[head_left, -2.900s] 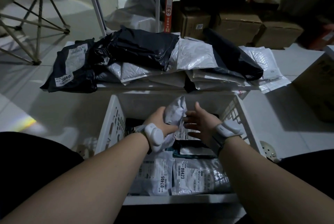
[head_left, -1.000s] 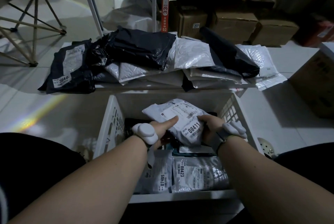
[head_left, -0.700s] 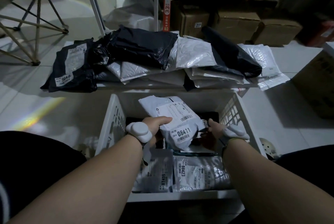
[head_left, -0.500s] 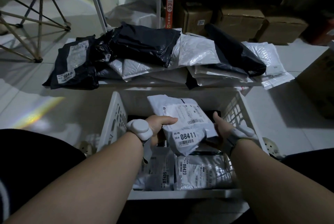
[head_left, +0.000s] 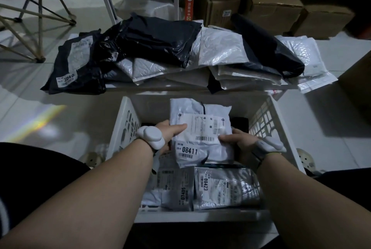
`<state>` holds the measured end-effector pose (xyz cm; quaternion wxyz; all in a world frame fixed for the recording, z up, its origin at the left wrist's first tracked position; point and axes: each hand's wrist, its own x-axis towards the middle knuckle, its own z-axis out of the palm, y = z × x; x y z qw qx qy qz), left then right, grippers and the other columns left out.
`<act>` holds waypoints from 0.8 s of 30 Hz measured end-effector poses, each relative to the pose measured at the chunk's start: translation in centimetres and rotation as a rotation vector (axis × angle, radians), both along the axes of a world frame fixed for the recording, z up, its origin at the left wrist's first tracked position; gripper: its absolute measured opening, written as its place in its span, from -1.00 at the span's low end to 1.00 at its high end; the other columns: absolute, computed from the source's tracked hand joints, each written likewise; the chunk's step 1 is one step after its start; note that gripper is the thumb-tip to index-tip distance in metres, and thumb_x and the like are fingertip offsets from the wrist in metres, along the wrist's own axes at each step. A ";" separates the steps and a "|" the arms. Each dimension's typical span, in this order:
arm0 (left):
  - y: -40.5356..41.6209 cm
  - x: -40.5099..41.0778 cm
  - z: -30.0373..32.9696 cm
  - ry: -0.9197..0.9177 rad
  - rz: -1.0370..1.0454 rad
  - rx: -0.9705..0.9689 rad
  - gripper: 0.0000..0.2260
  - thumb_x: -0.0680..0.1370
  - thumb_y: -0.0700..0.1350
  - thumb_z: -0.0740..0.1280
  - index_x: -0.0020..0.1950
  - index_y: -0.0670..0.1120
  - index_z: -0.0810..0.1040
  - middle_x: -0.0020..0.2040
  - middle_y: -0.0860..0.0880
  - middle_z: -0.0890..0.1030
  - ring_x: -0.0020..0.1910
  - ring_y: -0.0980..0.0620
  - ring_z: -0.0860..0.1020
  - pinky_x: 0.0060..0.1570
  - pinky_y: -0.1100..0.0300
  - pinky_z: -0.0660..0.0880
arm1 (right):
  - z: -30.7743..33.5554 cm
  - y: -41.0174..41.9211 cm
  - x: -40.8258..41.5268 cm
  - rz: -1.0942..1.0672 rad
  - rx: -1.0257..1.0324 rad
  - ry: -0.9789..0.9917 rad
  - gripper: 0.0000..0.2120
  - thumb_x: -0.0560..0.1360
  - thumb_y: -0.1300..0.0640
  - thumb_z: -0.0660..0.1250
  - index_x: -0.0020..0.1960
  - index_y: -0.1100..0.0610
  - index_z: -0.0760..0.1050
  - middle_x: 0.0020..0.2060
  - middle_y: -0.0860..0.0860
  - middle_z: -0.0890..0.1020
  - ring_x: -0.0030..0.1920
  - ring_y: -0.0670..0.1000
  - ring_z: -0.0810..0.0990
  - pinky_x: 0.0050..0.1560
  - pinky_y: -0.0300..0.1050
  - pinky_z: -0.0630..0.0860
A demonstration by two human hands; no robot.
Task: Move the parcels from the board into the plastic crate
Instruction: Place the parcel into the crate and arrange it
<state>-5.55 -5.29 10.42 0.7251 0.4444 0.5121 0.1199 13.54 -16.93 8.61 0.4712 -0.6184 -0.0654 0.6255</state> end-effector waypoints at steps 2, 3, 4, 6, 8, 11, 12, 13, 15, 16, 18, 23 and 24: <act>0.1 0.1 -0.1 -0.026 -0.032 -0.047 -0.79 0.56 -0.34 0.23 0.16 -0.16 0.50 -0.08 -0.16 0.61 -0.07 -0.17 0.58 0.07 -0.13 0.51 | -0.2 0.1 0.0 -0.008 0.010 -0.006 -0.57 0.42 0.27 0.38 0.26 0.31 0.43 0.06 0.27 0.59 -0.02 0.25 0.59 0.06 0.28 0.52; 0.1 0.2 -0.3 -0.016 -0.071 -0.061 -0.75 0.54 -0.39 0.21 0.10 -0.12 0.50 -0.07 -0.17 0.60 -0.07 -0.17 0.57 0.05 -0.12 0.51 | -0.4 0.2 0.1 -0.022 -0.004 0.005 -0.51 0.38 0.14 0.44 0.26 0.26 0.45 0.10 0.25 0.59 0.05 0.26 0.57 0.14 0.34 0.47; 0.4 0.2 -0.5 0.016 -0.128 -0.042 -0.70 0.51 -0.44 0.21 0.10 -0.09 0.48 -0.01 -0.19 0.60 -0.03 -0.20 0.57 0.05 -0.12 0.51 | -0.8 0.4 0.5 -0.041 -0.015 0.050 -0.49 0.35 -0.02 0.45 0.23 0.19 0.50 0.10 0.22 0.60 0.10 0.27 0.56 0.19 0.35 0.43; 1.1 0.2 -1.0 0.115 -0.255 0.072 -0.54 0.45 -0.47 0.29 0.27 -0.11 0.41 0.18 -0.20 0.57 0.16 -0.23 0.53 0.16 -0.16 0.49 | -1.3 0.9 1.0 -0.124 -0.019 0.163 -0.55 0.38 -0.22 0.36 0.14 0.03 0.57 0.09 0.13 0.64 0.14 0.26 0.58 0.19 0.29 0.46; 1.6 0.1 -1.3 0.223 -0.363 0.193 -0.41 0.41 -0.44 0.37 0.40 -0.16 0.32 0.28 -0.17 0.52 0.27 -0.20 0.48 0.27 -0.11 0.44 | -1.6 1.1 1.0 -0.154 0.003 0.167 -0.56 0.41 -0.25 0.32 0.14 0.01 0.58 0.12 0.07 0.64 0.13 0.19 0.61 0.12 0.16 0.54; 2.5 0.3 -2.4 0.344 -0.424 0.284 -0.46 0.39 -0.42 0.42 0.34 -0.20 0.40 0.26 -0.18 0.54 0.25 -0.18 0.49 0.27 -0.10 0.43 | -2.6 1.5 0.8 -0.094 0.020 0.078 -0.52 0.35 -0.07 0.43 0.16 0.20 0.55 0.10 0.21 0.63 0.05 0.20 0.63 0.01 0.10 0.60; 2.7 0.2 -2.9 0.385 -0.445 0.298 -0.49 0.39 -0.39 0.43 0.32 -0.20 0.42 0.24 -0.18 0.55 0.23 -0.17 0.51 0.26 -0.09 0.44 | -3.0 1.7 0.6 -0.091 -0.012 0.047 -0.46 0.32 -0.01 0.50 0.20 0.25 0.52 0.10 0.26 0.62 0.05 0.24 0.62 0.03 0.17 0.59; 2.9 0.0 -3.4 0.417 -0.461 0.313 -0.50 0.39 -0.36 0.45 0.30 -0.20 0.43 0.24 -0.17 0.56 0.21 -0.16 0.52 0.24 -0.09 0.46 | -3.5 1.9 0.6 -0.100 -0.051 0.011 -0.40 0.29 0.04 0.54 0.23 0.27 0.48 0.09 0.29 0.60 0.06 0.26 0.61 0.08 0.27 0.55; 3.2 -0.5 -4.4 0.434 -0.449 0.328 -0.43 0.40 -0.31 0.46 0.36 -0.20 0.35 0.27 -0.18 0.52 0.23 -0.16 0.51 0.23 -0.09 0.46 | -4.3 2.3 0.9 -0.086 -0.127 -0.106 -0.45 0.33 0.15 0.52 0.25 0.30 0.46 0.03 0.27 0.61 0.00 0.23 0.61 0.11 0.29 0.53; 3.2 -0.7 -4.8 0.436 -0.432 0.338 -0.37 0.41 -0.30 0.46 0.42 -0.19 0.28 0.30 -0.19 0.49 0.25 -0.17 0.49 0.24 -0.09 0.45 | -4.5 2.6 1.1 -0.041 -0.165 -0.190 -0.52 0.39 0.22 0.47 0.26 0.30 0.46 -0.01 0.23 0.61 -0.05 0.19 0.61 0.09 0.19 0.56; 3.5 -1.2 -5.5 0.491 -0.437 0.389 -0.27 0.41 -0.29 0.46 0.48 -0.14 0.18 0.32 -0.18 0.47 0.26 -0.17 0.47 0.22 -0.03 0.46 | -5.5 3.2 1.8 0.074 -0.259 -0.326 -0.58 0.46 0.35 0.37 0.30 0.30 0.44 0.01 0.20 0.58 -0.07 0.12 0.57 0.08 0.05 0.56; 3.6 -2.0 -7.1 0.411 -0.532 0.368 -0.28 0.40 -0.39 0.42 0.47 -0.07 0.21 0.35 -0.15 0.44 0.32 -0.16 0.44 0.21 0.00 0.47 | -7.6 3.9 1.8 0.235 -0.361 -0.436 -0.71 0.47 0.44 0.31 0.17 0.26 0.51 -0.06 0.21 0.60 -0.08 0.13 0.57 -0.03 -0.01 0.57; 3.3 -2.0 -7.2 0.408 -0.547 0.357 -0.35 0.42 -0.40 0.40 0.45 -0.10 0.28 0.37 -0.14 0.43 0.34 -0.12 0.43 0.20 0.08 0.47 | -7.6 3.8 1.7 0.220 -0.352 -0.422 -0.75 0.48 0.46 0.28 0.10 0.24 0.51 -0.17 0.17 0.59 -0.23 0.11 0.56 -0.22 -0.08 0.57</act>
